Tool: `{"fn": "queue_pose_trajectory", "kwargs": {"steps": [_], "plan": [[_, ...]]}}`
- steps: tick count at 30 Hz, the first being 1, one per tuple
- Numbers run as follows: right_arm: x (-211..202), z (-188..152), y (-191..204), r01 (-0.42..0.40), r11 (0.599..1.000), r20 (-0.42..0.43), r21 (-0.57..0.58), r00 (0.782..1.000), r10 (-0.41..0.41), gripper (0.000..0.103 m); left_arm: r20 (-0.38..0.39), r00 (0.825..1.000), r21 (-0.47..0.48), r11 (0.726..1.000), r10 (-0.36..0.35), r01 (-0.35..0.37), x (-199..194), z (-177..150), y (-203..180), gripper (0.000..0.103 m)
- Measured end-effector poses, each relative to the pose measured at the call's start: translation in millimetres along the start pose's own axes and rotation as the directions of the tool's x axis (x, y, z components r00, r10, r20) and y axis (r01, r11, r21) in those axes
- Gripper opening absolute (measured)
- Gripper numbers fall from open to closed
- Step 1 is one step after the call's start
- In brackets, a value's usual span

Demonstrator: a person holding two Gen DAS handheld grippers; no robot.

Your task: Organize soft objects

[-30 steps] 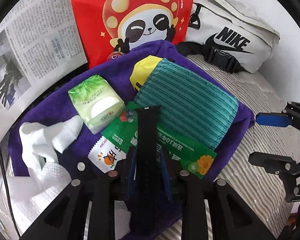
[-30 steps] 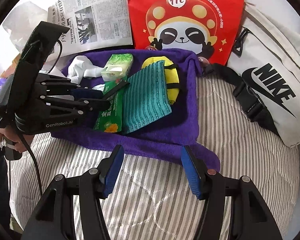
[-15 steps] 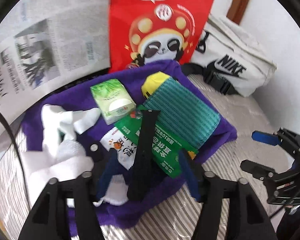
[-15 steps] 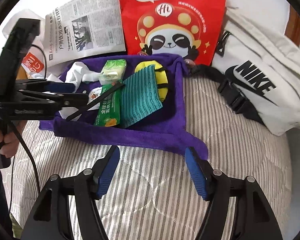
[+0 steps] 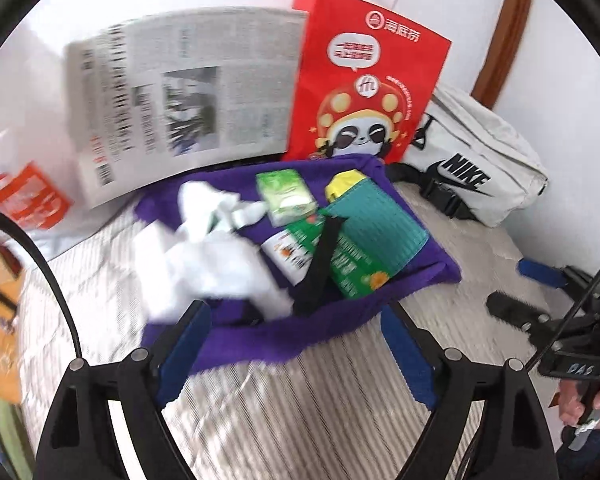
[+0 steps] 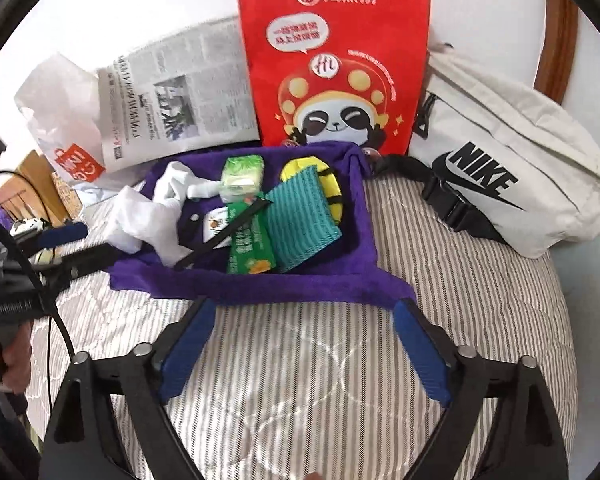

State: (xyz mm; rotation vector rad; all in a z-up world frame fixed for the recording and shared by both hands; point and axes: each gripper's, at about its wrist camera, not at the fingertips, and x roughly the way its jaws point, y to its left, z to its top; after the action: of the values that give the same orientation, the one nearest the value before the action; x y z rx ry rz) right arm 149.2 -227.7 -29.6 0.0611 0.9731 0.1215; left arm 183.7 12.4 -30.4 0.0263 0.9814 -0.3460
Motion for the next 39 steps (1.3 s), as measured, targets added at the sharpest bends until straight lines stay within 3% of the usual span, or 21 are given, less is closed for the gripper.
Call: {"fn": "queue_pose_trajectory", "kwargs": {"steps": [5,8,13,23,39], "plan": [[-18.0,-8.8,16.8,0.014,1.000,0.015,-0.010,1.000,-0.014,0.100,0.008,0.993,-0.023,0.993,0.118,-0.118,-25.2,-25.5,-4.3,0.090],[-26.7,-17.0,24.4,0.035,0.999,0.009,-0.020,0.999,-0.035,0.100,0.024,0.989,-0.053,0.988,0.149,-0.148,-39.4,-40.6,-7.8,0.091],[-48.4,-32.7,33.0,0.060,0.998,0.031,-0.034,0.998,-0.059,0.103,0.070,0.989,-0.095,0.988,0.129,-0.122,-69.2,-63.0,-16.8,0.093],[-84.8,-63.3,38.8,0.055,0.997,0.088,-0.045,0.995,-0.051,0.103,0.109,0.977,-0.131,0.977,0.181,-0.167,-104.0,-97.8,-33.9,0.095],[-104.1,-84.4,37.8,0.067,0.996,0.103,-0.052,0.993,-0.062,0.103,0.128,0.975,-0.137,0.977,0.183,-0.165,-127.0,-116.8,-49.8,0.095]]}}
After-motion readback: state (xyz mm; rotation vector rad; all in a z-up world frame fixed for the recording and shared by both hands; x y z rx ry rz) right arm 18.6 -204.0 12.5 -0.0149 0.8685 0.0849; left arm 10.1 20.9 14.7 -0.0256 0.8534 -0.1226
